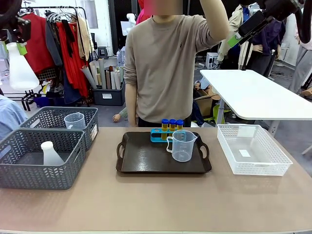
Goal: Prepare the laboratory tools.
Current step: Pick up one Small flask and place it on the Handle tray.
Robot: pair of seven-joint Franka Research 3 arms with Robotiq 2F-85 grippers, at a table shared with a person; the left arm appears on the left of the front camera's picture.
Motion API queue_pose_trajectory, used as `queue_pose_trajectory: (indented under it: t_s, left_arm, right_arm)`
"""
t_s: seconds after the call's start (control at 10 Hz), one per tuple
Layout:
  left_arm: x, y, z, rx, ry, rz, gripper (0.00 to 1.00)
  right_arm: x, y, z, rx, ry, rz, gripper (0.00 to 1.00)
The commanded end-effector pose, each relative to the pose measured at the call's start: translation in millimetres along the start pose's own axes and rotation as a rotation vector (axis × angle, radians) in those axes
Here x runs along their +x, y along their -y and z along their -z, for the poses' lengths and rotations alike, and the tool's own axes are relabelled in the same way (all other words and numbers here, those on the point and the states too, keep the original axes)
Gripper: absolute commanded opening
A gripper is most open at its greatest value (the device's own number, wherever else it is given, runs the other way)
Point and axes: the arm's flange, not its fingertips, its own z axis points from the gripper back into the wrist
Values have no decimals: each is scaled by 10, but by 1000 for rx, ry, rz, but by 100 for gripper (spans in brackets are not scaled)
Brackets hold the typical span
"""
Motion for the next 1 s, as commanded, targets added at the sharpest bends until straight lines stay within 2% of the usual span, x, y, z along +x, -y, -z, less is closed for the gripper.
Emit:
queue_pose_trajectory:
  t_s: [0.0, 0.4, 0.9]
  left_arm:
    - [-48, 26, -231, -16, 22, 19, 0]
    - [49, 332, -845, -72, 77, 149, 0]
    - [572, 959, -782, -88, 114, 352, 0]
  right_arm:
    - [4, -7, -13, 1, 3, -3, 100]
    - [4, -7, -13, 1, 3, -3, 100]
    - [4, -7, -13, 1, 3, -3, 100]
